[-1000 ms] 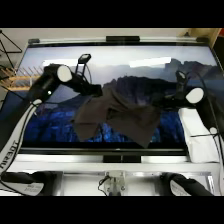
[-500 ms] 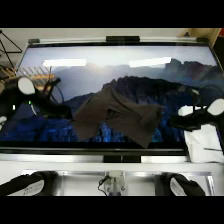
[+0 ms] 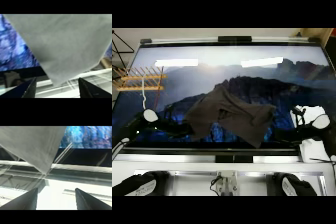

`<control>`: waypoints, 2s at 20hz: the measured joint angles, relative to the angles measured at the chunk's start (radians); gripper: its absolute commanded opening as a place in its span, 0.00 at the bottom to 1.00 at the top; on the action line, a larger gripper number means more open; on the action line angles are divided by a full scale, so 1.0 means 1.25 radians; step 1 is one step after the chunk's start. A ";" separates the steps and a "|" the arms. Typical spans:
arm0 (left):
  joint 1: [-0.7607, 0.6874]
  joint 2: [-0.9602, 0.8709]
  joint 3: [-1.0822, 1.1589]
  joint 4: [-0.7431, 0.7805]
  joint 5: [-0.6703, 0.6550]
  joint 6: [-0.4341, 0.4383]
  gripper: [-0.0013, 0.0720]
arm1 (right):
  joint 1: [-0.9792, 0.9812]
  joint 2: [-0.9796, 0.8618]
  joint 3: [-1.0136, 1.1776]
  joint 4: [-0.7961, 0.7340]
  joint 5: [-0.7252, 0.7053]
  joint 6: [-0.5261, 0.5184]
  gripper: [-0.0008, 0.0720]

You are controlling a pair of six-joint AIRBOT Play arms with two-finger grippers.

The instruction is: Fold the shirts.

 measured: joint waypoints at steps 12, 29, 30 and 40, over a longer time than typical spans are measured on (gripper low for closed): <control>0.001 -0.069 0.005 -0.152 0.134 0.058 0.06 | 0.002 0.002 -0.126 0.100 -0.097 0.020 0.94; 0.001 -0.050 0.192 -0.179 0.081 0.135 0.06 | 0.178 -0.133 -0.238 0.379 -0.429 0.048 0.12; 0.002 -0.047 0.211 -0.178 0.073 0.142 0.06 | 0.179 -0.139 -0.233 0.408 -0.430 0.016 0.12; 0.070 0.172 0.781 -0.057 0.008 0.211 0.06 | 0.177 0.023 0.435 0.225 -0.138 -0.130 0.12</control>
